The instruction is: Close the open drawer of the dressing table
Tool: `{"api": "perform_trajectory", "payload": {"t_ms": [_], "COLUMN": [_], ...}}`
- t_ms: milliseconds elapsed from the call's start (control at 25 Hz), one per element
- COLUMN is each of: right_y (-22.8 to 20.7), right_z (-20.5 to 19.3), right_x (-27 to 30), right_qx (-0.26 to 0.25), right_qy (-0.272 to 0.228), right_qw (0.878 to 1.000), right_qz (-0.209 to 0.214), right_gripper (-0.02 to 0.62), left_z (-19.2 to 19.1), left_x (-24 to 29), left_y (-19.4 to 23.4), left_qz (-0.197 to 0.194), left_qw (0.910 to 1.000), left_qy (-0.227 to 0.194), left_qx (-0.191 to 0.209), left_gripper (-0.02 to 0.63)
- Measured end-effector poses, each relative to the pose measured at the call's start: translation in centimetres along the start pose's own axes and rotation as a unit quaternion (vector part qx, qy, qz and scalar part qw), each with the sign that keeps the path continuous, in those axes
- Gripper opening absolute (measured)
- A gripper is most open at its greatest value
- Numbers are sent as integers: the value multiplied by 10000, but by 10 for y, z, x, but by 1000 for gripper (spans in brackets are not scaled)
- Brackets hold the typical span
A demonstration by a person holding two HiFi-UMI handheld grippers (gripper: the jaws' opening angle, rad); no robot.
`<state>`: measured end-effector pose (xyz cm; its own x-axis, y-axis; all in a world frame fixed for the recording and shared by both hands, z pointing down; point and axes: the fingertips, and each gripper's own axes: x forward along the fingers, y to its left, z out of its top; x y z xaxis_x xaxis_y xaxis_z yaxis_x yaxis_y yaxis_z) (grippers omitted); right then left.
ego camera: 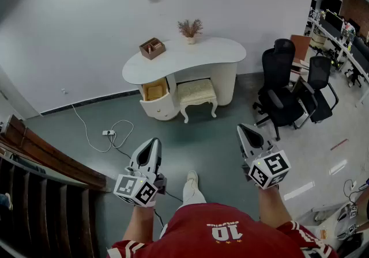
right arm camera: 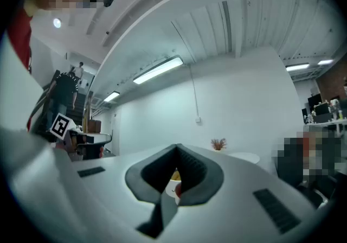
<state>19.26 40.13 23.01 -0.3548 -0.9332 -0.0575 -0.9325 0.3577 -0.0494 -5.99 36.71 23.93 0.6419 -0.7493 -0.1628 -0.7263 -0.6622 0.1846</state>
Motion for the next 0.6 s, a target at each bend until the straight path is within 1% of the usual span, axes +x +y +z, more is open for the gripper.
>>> {"api": "perform_trajectory", "payload": {"t_ms": [120, 280, 480, 600], "right_y": [-8, -10, -12, -11], "right_z": [0, -4, -3, 3], "right_x": [-2, -8, -15, -18], "right_qx": [5, 122, 86, 224], "right_qy": [-25, 10, -53, -183], "right_qw": [10000, 9999, 9999, 9995], "right_qz": [2, -30, -23, 102], "right_gripper": [2, 2, 2, 3], "left_z": [2, -7, -2, -2], "left_x": [5, 4, 5, 2], "left_y": [-10, -16, -31, -35], "left_qz": [20, -51, -83, -58], "left_qw": [10000, 9998, 9999, 9999], "left_qy": [25, 110, 89, 113], "left_qx": [23, -138, -74, -29], "left_gripper": [0, 0, 0, 0]}}
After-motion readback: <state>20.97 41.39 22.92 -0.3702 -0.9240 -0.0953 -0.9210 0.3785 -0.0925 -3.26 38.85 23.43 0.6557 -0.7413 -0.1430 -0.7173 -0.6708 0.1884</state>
